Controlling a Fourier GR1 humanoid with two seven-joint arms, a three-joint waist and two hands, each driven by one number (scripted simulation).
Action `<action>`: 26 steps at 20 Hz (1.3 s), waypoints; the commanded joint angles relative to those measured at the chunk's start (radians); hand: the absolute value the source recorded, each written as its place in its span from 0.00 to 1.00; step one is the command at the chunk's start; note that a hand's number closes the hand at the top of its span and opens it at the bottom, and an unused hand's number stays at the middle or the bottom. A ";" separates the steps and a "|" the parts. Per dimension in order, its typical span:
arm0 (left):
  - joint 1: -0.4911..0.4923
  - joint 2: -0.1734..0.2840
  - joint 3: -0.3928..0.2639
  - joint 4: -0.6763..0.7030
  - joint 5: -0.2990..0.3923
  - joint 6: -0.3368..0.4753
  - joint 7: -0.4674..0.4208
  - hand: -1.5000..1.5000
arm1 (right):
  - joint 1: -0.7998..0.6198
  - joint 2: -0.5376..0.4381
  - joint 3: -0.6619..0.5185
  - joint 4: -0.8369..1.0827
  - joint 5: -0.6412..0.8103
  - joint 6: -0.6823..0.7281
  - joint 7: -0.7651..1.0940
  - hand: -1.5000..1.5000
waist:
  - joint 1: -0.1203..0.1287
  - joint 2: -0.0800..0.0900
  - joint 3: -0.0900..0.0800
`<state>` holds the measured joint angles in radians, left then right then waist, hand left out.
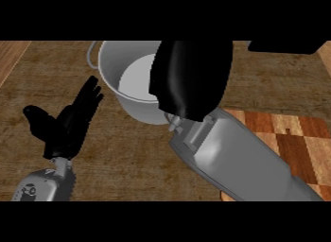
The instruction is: Pick the can from the cutting board and place it in the pot
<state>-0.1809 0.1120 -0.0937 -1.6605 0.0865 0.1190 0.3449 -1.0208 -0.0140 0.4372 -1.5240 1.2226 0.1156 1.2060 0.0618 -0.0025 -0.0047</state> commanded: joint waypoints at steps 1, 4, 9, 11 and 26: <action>0.024 -0.014 -0.027 0.003 -0.012 -0.006 -0.020 0.50 | -0.154 0.013 -0.072 0.143 -0.055 0.008 0.232 1.00 | 0.008 0.006 0.001; -0.002 0.009 0.006 -0.035 0.009 -0.009 0.018 0.50 | -0.190 0.013 -0.096 0.252 -0.090 -0.036 0.222 1.00 | 0.013 0.007 0.002; 0.002 0.000 0.002 0.012 -0.001 -0.018 -0.034 0.50 | -0.174 0.013 -0.093 0.429 -0.110 -0.201 0.168 1.00 | 0.009 0.016 0.002; -0.004 -0.005 0.003 0.017 -0.007 -0.011 -0.039 0.50 | -0.234 0.013 -0.109 0.496 -0.155 -0.185 0.143 1.00 | 0.002 0.014 0.002; -0.030 -0.025 -0.028 -0.006 -0.010 -0.012 0.012 0.50 | -0.173 0.013 -0.258 0.681 -0.448 -0.635 -0.023 0.00 | 0.040 0.024 0.005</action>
<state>-0.2034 0.1060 -0.0979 -1.6577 0.0943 0.0910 0.3431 -1.1924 -0.0098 0.2026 -0.8699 0.8269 -0.2989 1.0904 0.0973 0.0207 -0.0009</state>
